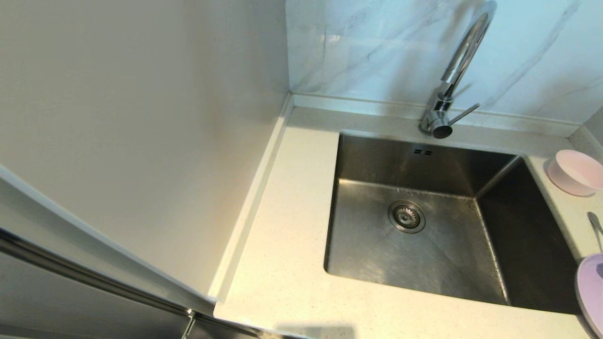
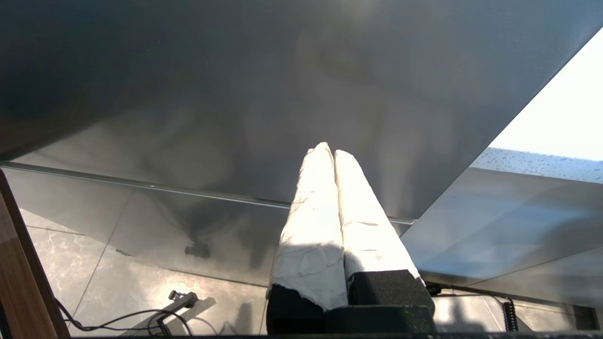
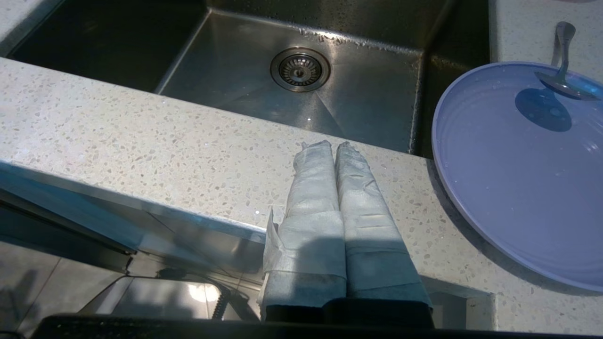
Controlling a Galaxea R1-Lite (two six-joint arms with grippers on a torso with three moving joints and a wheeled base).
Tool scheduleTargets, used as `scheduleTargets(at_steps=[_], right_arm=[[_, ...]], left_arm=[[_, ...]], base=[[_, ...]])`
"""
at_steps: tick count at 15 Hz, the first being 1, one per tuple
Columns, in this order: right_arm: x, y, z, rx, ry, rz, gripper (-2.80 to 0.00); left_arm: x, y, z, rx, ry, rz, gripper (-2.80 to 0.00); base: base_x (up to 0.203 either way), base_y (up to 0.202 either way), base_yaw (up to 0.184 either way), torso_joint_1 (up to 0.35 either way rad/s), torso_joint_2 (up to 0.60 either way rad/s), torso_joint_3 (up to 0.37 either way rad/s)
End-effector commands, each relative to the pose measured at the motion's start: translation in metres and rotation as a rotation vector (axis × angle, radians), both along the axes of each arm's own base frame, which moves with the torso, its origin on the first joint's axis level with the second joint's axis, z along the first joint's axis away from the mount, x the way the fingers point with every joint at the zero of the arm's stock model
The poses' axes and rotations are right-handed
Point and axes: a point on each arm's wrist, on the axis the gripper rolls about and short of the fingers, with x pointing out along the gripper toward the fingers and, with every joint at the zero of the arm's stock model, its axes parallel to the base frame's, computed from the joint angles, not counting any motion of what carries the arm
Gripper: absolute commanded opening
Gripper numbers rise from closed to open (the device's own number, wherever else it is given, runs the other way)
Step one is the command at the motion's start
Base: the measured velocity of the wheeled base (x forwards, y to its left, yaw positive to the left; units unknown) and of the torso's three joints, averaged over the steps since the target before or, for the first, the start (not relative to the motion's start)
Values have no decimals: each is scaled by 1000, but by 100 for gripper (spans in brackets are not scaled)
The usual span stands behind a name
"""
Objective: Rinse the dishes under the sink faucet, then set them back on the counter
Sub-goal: Turn on the faucet
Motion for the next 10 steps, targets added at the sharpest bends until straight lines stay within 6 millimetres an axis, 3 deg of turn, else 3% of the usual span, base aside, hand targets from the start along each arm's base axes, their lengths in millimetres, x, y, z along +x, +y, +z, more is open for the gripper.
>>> scheduleTargets(at_steps=[1,10], right_arm=[[1,0,-3,0,11,1,-280],[1,0,-3,0,11,1,-280]], left_arm=[[0,0,0,0,0,0,-280],[0,0,0,0,0,0,-280]], base=[[0,0,0,0,0,0],[0,0,0,0,0,0]])
